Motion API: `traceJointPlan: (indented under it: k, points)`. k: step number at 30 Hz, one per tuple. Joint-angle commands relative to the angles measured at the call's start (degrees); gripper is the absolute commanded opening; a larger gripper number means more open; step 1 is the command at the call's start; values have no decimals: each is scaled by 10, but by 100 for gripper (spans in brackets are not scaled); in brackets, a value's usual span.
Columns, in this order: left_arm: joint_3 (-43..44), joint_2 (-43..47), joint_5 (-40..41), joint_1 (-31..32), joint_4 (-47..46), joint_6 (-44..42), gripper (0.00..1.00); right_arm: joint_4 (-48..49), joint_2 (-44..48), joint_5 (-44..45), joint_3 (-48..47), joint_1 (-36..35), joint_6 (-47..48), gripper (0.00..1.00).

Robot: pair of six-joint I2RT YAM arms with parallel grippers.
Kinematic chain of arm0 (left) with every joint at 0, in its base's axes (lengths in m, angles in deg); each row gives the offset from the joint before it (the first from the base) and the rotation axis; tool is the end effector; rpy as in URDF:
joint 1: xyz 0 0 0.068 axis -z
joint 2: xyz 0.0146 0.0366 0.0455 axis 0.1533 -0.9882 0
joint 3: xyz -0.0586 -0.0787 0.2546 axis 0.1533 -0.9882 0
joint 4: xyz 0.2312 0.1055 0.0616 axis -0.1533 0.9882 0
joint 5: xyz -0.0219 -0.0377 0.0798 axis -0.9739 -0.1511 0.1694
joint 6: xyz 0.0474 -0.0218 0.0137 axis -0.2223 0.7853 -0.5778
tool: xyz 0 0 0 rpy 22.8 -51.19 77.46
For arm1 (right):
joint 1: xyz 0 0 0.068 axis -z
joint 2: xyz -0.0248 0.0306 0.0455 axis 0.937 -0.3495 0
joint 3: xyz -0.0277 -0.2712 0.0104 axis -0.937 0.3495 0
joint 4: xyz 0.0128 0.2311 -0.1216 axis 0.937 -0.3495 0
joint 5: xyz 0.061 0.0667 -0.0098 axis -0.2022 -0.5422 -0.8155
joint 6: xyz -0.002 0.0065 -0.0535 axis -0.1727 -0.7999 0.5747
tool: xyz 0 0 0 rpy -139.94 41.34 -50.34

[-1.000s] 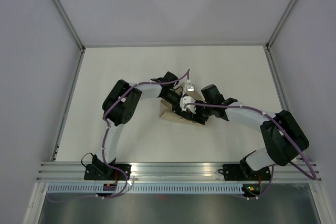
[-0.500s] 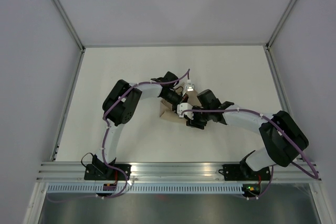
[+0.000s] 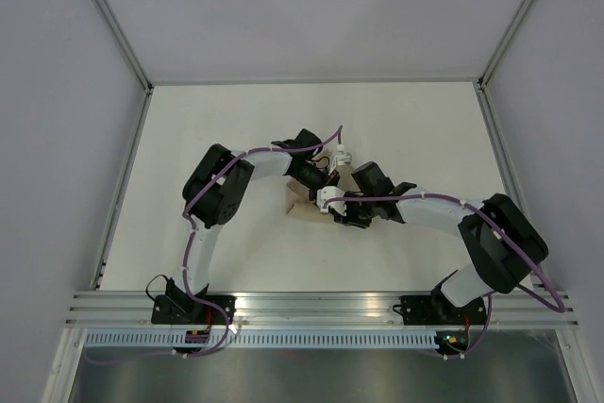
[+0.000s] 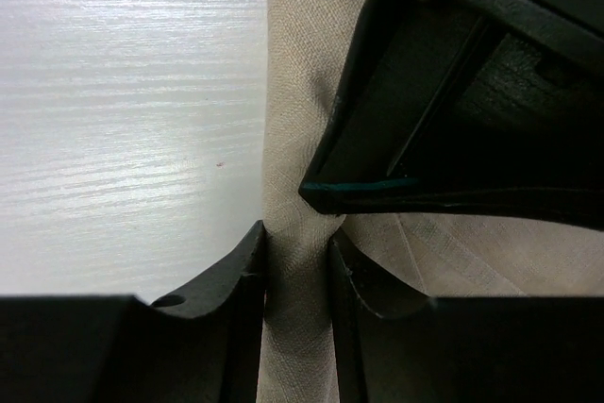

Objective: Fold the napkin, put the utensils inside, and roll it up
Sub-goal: Roll the napkin at the center of the board.

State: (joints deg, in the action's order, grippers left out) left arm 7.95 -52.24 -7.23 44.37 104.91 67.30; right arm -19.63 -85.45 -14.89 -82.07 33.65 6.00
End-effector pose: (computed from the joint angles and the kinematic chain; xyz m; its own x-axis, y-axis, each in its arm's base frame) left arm 0.3312 -0.2750 0.1130 -0.5650 0.5796 -0.5872 0.7375 0.0356 -0.6744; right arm 0.2184 0.1743 0.1516 0.0421 -0.8081 -0.5875 -0.9830 0.0717 -0.1690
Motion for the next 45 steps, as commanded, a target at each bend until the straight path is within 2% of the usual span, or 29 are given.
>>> traceJointPlan:
  k: [1,4,11,17,19,25,28,34,37,41,45]
  points:
    - [-17,20,91,0,34,3,25,-43,-15,5,-14,0,13,10]
    - [-29,50,98,0,9,16,26,-75,-29,-8,-25,-1,21,4]
    - [-46,131,150,1,-60,54,28,-141,-63,-35,-55,0,31,1]
    - [-84,197,308,0,-137,92,28,-190,-85,-59,-83,2,38,0]
    - [-129,245,362,0,-175,107,28,-209,-103,-73,-101,4,45,0]
    - [-268,399,595,-23,-356,156,28,-305,-180,-121,-180,41,68,0]
    - [-328,470,631,-36,-413,166,28,-370,-232,-139,-243,58,82,0]
    - [-430,558,602,-28,-505,138,28,-482,-351,-151,-376,80,96,0]
    - [-462,580,560,1,-524,76,34,-524,-408,-151,-437,92,98,0]
    - [-473,562,560,57,-515,20,40,-556,-458,-149,-500,103,95,0]
    - [-459,489,569,135,-492,-33,42,-555,-480,-139,-517,106,85,0]
